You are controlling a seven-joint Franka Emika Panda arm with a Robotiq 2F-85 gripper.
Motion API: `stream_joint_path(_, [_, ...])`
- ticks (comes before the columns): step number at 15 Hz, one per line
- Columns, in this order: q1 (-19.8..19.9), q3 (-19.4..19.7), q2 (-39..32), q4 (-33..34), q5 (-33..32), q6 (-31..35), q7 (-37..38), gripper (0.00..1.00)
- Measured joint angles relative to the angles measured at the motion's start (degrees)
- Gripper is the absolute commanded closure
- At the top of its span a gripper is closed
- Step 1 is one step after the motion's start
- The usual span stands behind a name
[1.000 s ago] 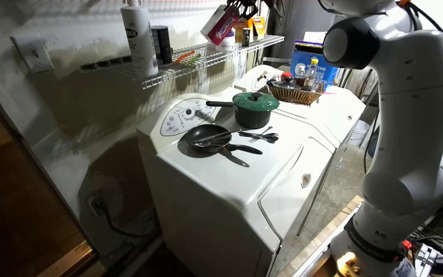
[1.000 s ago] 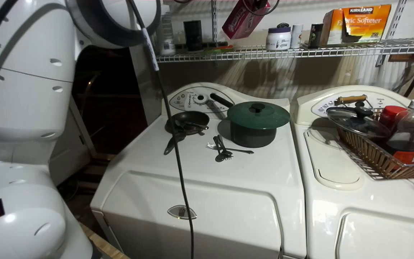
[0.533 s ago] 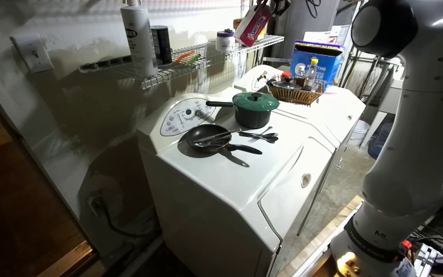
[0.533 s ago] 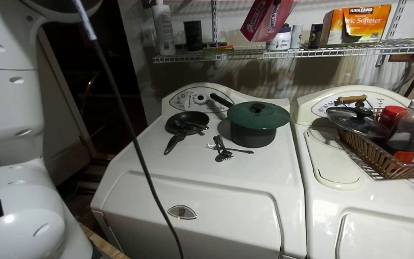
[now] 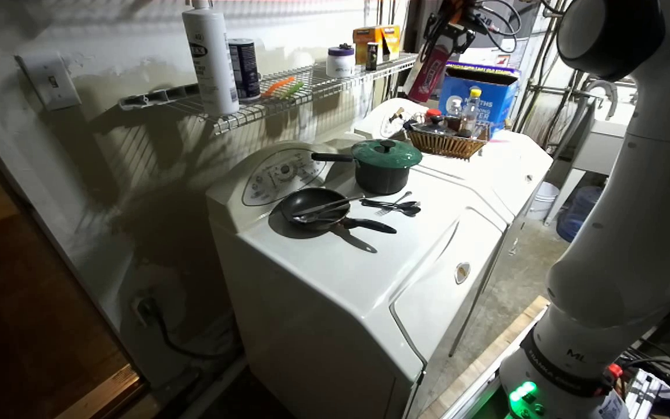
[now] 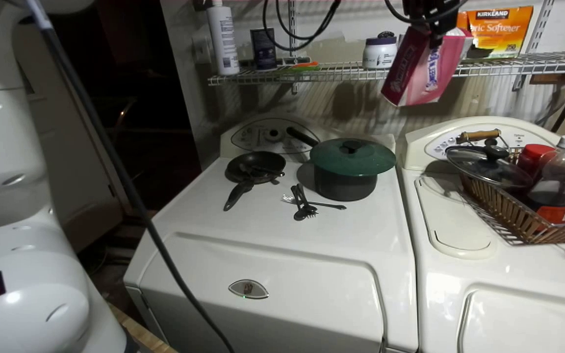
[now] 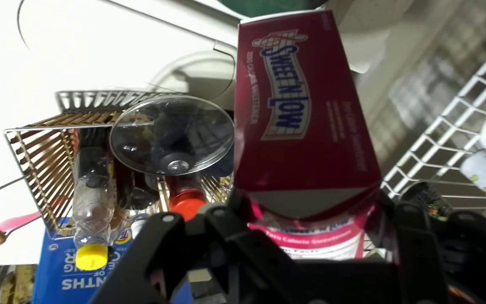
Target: Remove the pink box from the boat.
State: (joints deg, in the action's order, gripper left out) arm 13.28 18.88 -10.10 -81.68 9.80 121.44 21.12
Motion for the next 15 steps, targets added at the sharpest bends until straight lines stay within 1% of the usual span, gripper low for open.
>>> stream_joint_path(1, [0.0,-0.1,0.0,-2.3,-0.3,2.1,-0.6,0.37])
stream_joint_path(3, [0.0,-0.7,0.1,-5.2,1.6,2.6,-1.9,0.37])
stream_joint_path(5, [-0.1,-1.1,0.6,-6.0,2.2,2.6,-2.2,0.37])
stream_joint_path(6, [-0.1,-1.2,1.0,-6.2,2.2,2.6,-2.3,0.62])
stream_joint_path(8, [-0.1,-1.2,1.5,-6.6,1.3,2.6,-2.3,0.62])
stream_joint_path(10, [-0.3,-1.4,0.7,-7.2,-4.4,3.1,-1.3,0.62])
stream_joint_path(12, [-0.7,-1.4,-0.4,-8.8,-11.1,5.3,0.8,0.62])
stream_joint_path(15, [-0.9,-1.4,-1.4,-11.2,-17.4,7.5,3.1,0.62])
